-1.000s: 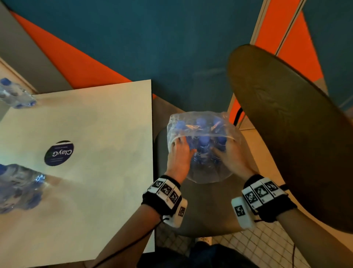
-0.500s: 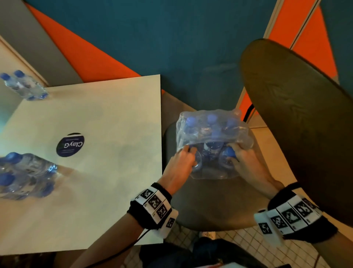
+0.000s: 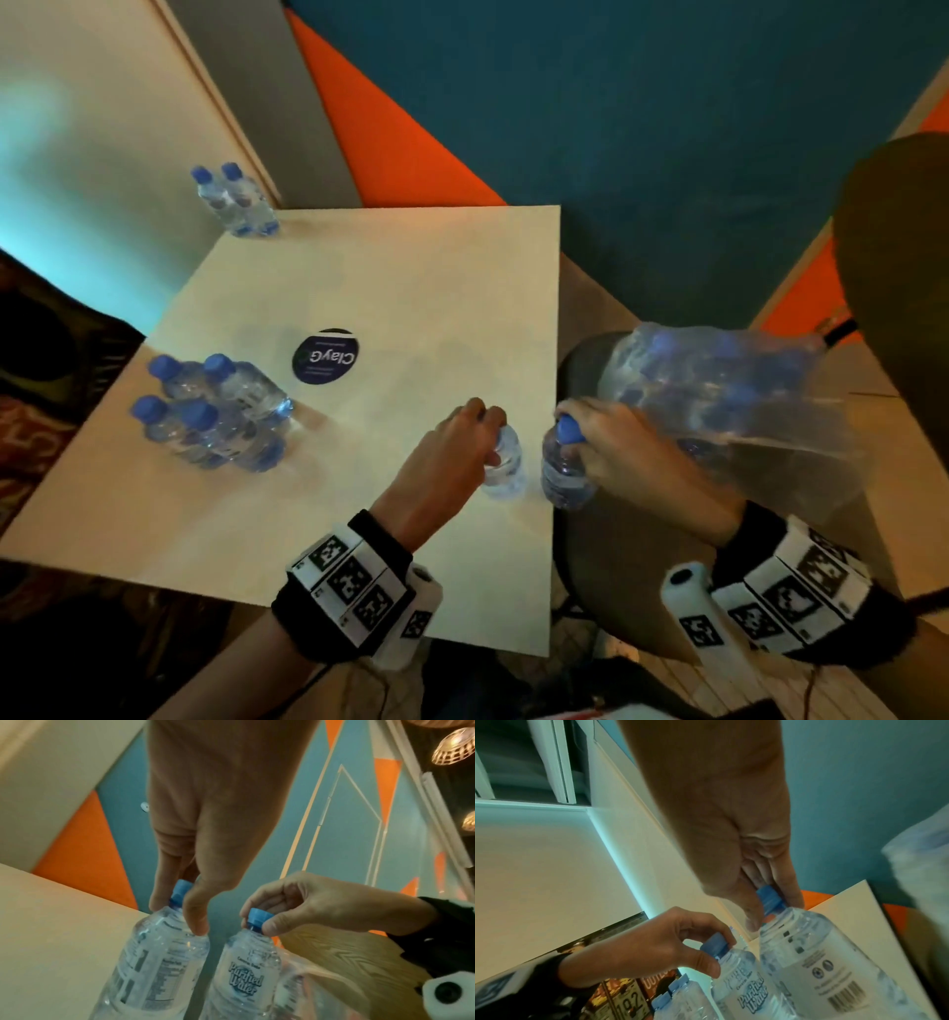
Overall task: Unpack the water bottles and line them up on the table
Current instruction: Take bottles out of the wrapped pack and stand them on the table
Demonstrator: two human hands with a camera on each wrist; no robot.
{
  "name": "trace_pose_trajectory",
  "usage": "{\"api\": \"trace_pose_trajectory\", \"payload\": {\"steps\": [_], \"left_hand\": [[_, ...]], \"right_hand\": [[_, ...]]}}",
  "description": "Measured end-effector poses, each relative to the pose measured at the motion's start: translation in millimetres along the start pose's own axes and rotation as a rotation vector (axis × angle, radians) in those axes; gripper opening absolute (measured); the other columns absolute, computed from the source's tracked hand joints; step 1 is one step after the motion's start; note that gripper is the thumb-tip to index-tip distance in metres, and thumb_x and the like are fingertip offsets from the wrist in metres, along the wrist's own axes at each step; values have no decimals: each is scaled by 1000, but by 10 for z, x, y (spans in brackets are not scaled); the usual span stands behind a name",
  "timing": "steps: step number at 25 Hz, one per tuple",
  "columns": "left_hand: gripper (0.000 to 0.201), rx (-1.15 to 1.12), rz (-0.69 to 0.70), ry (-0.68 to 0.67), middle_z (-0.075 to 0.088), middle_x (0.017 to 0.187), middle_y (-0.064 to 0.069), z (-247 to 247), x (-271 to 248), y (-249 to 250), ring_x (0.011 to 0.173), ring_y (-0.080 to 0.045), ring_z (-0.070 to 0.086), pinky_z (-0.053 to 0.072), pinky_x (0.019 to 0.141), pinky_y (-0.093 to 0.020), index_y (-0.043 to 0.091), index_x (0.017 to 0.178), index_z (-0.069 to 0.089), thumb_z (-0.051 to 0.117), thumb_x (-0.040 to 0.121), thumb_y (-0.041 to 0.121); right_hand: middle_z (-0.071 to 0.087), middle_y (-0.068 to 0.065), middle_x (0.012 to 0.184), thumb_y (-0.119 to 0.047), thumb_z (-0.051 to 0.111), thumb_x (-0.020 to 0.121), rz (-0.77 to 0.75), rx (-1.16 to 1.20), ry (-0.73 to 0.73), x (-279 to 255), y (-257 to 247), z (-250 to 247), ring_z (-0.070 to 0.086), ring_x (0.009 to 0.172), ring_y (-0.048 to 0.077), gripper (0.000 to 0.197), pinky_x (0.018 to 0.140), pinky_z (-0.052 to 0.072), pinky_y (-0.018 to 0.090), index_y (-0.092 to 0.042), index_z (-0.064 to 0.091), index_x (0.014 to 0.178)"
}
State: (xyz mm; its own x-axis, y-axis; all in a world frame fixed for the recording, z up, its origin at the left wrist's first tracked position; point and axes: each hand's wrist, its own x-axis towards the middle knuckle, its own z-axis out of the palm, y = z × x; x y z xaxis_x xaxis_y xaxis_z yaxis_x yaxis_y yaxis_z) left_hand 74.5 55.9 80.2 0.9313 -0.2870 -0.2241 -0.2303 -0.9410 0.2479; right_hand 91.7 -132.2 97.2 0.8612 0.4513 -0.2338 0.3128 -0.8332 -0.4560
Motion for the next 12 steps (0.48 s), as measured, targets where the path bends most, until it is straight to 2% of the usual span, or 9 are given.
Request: {"api": "trace_pose_trajectory", "payload": {"steps": [6, 9, 12], "left_hand": [[29, 42, -213, 87, 58, 111, -15, -234, -29, -1314, 95, -36, 62, 52, 76, -43, 6, 111, 55, 62, 83, 2], [34, 34, -265, 119, 58, 116, -18, -345, 92, -1918, 101, -38, 61, 51, 81, -45, 4, 115, 55, 64, 82, 3], [36, 21, -298, 130, 57, 116, -21, -446, 228, -2315, 103, -40, 59, 48, 86, -45, 0, 116, 54, 64, 81, 1]], "right_hand": [[64, 14, 113, -4, 57, 84, -196, 28, 11, 943, -787, 272, 60, 101, 36, 30, 81, 49, 41, -5, 54, 114], [64, 21, 110, -3, 58, 84, -264, 34, -2, 1459, -1203, 361, 58, 99, 40, 26, 82, 51, 49, 0, 55, 109], [63, 24, 105, -2, 55, 83, -285, 16, -23, 1889, -1536, 461, 55, 98, 42, 21, 82, 49, 50, 2, 54, 104]]}}
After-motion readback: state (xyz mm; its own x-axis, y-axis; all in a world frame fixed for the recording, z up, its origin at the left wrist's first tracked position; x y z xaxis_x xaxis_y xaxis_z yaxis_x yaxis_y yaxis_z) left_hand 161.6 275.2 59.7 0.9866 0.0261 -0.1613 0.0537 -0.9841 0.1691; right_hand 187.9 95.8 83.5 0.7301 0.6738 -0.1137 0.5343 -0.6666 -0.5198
